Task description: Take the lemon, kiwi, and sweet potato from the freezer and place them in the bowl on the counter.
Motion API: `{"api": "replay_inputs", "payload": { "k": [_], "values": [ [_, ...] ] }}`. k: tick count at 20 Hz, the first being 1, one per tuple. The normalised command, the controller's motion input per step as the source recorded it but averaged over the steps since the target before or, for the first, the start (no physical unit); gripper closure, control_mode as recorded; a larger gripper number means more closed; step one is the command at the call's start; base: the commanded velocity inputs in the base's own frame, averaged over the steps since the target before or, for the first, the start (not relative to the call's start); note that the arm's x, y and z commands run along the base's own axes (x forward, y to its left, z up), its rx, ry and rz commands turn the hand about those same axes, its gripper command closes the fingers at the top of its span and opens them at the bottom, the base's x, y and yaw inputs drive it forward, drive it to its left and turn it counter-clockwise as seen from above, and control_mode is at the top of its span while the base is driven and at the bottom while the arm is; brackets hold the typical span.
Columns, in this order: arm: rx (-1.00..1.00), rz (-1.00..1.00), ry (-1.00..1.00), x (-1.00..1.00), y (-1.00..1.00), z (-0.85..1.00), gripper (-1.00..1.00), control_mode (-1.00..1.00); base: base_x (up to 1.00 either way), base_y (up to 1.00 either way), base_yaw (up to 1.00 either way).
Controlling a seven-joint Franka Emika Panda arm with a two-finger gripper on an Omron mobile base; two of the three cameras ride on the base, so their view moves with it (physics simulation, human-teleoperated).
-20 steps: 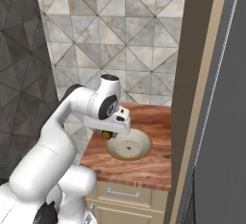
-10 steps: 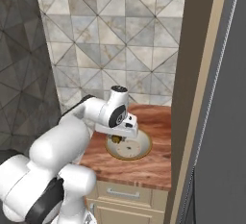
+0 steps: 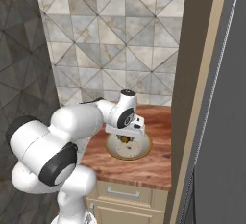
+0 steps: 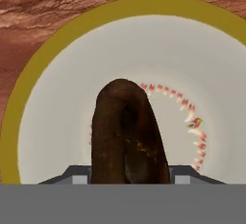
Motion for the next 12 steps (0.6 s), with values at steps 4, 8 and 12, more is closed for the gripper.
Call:
{"api": "replay_inputs", "payload": {
  "k": [4,8,12],
  "values": [
    [0.0,0.0,0.01,0.37,-0.26,-0.29,1.0,-1.0,0.0,0.0,0.0],
    [0.0,0.0,0.01,0.16,-0.16,-0.39,1.0,-1.0,0.0,0.0,0.0],
    [0.0,0.0,0.0,0.0,0.0,-0.27,1.0,-1.0,0.0,0.0,0.0]
  ]
}}
